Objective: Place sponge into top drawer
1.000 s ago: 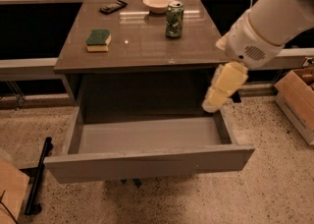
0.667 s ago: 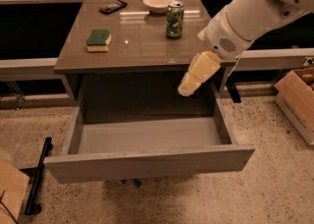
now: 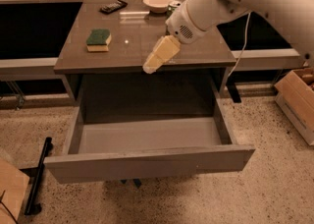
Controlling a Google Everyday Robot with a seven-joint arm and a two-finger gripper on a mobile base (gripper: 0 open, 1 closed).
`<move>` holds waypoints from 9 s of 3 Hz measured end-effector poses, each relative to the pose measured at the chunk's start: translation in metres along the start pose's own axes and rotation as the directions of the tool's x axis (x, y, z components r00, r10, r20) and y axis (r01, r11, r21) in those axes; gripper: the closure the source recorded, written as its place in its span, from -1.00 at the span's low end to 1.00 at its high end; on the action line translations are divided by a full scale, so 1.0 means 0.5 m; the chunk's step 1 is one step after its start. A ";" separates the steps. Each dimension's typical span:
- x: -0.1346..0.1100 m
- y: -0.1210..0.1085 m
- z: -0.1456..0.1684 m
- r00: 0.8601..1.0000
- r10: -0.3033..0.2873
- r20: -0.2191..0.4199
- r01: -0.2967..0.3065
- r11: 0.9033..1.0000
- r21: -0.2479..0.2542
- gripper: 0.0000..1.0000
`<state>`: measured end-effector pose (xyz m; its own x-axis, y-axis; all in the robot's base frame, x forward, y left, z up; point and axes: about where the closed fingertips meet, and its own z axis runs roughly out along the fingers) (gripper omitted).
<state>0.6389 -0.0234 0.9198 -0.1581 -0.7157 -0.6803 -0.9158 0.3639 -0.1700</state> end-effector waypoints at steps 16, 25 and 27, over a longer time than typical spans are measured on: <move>-0.182 -0.119 0.290 0.899 0.183 0.397 -0.187 0.982 -0.028 1.00; 0.269 0.255 0.423 0.944 0.328 -0.039 -0.329 0.919 -0.217 -0.92; 0.268 0.257 0.425 0.944 0.328 -0.039 -0.328 0.919 -0.219 -1.00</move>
Offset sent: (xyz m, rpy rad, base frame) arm 0.0092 0.0156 -0.0455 0.1476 0.0875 -0.1638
